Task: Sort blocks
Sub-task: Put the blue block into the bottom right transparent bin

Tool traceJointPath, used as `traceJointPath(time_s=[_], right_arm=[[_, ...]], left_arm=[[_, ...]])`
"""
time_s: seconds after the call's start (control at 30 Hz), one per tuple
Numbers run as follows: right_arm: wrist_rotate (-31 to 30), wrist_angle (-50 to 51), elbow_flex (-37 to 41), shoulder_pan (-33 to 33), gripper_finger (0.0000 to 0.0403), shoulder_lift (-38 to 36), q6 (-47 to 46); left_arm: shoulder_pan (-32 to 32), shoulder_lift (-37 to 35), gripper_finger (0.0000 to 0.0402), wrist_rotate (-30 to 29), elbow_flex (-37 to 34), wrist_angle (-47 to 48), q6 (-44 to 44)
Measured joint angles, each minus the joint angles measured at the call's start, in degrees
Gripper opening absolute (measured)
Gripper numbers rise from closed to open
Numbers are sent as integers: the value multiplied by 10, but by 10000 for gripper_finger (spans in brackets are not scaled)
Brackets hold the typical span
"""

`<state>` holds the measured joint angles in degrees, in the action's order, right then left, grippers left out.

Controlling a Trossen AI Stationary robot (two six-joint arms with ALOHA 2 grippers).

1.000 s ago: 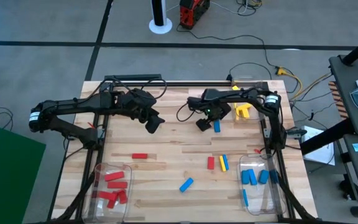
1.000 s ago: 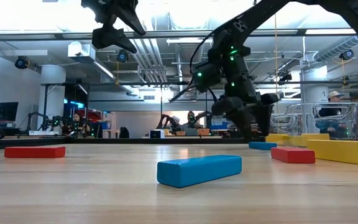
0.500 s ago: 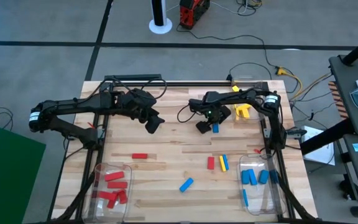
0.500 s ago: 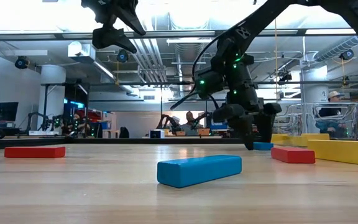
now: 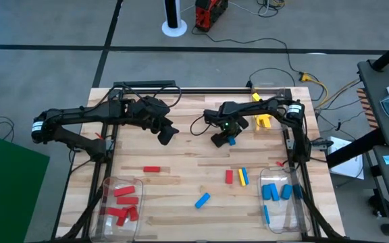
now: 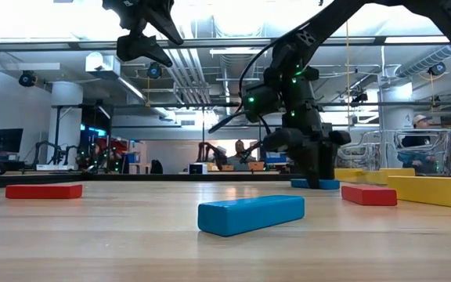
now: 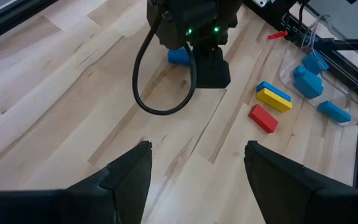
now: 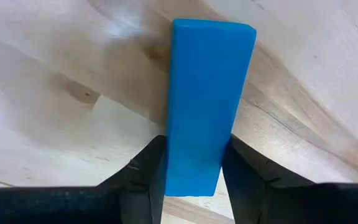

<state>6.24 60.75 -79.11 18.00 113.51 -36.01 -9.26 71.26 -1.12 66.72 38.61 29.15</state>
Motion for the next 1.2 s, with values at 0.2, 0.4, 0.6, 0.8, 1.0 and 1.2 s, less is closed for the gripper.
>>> traceJointPath(time_s=[0.2,0.4,0.6,0.8,1.0,1.2], right_arm=[[0,0,0,0,118,-2,13],[1,8,0,-1,118,-18,23],[0,22,-3,-16,118,-98,32],[3,46,-3,-68,118,-220,107],[3,98,-3,-165,118,-318,183],[3,125,-1,-307,118,-363,276]], left_arm=[[0,0,231,0,0,0,0],[0,0,231,0,0,0,-2],[0,0,231,0,0,0,-2],[0,0,231,0,0,-1,-4],[0,0,231,0,0,-1,-5],[0,0,231,0,0,-2,-4]])
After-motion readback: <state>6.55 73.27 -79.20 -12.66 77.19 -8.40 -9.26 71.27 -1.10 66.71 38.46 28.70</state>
